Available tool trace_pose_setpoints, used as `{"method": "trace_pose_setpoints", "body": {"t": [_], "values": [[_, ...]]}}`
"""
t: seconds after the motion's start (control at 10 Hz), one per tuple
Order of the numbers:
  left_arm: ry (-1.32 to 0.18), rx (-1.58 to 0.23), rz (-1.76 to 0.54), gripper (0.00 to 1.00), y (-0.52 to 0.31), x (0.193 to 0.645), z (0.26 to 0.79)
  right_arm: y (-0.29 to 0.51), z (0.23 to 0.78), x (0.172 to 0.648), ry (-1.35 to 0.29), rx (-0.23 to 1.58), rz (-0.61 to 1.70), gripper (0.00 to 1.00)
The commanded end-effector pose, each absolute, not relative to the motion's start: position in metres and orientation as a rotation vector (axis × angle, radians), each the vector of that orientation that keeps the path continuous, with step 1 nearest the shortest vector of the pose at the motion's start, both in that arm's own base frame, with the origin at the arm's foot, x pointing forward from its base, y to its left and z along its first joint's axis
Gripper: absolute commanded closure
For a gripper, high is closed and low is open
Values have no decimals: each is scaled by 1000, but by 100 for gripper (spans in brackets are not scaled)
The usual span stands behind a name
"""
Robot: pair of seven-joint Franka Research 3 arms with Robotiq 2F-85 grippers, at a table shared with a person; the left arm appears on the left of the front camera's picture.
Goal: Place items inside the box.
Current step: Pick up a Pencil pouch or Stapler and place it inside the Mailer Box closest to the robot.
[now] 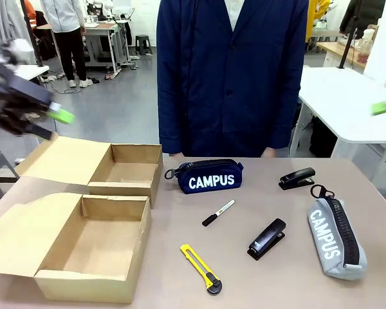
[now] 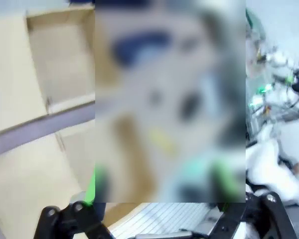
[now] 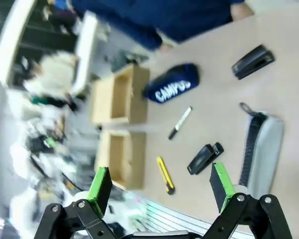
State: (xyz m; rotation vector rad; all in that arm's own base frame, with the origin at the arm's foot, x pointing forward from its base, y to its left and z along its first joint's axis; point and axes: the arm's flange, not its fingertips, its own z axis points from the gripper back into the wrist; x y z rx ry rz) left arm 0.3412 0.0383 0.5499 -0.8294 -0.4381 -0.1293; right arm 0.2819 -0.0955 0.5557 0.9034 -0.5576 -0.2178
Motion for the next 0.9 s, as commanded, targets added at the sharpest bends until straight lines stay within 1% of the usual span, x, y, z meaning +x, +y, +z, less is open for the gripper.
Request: {"method": "trace_pose_setpoints", "body": {"t": [0.0,0.1,0.2,0.3,0.4,0.5,0.8], "values": [[-552,-1125,365,0,140,349,504,-153,498,242,-694,1040,-452,0],[-740,-1196,630,0,181,327,478,-170,489,228,-769,955,-390,0],[-801,-1200,761,0,190,311,463,-181,482,222,-786,920,-369,0],[-817,-1216,795,0,187,299,458,-186,475,219,-807,872,-451,0],[-851,-1164,827,0,173,295,460,-177,478,218,-833,773,-501,0],[-590,-1101,558,0,226,293,455,-234,513,225,-779,929,-455,0],[-590,-1101,558,0,226,293,455,-234,513,225,-779,929,-455,0]]}}
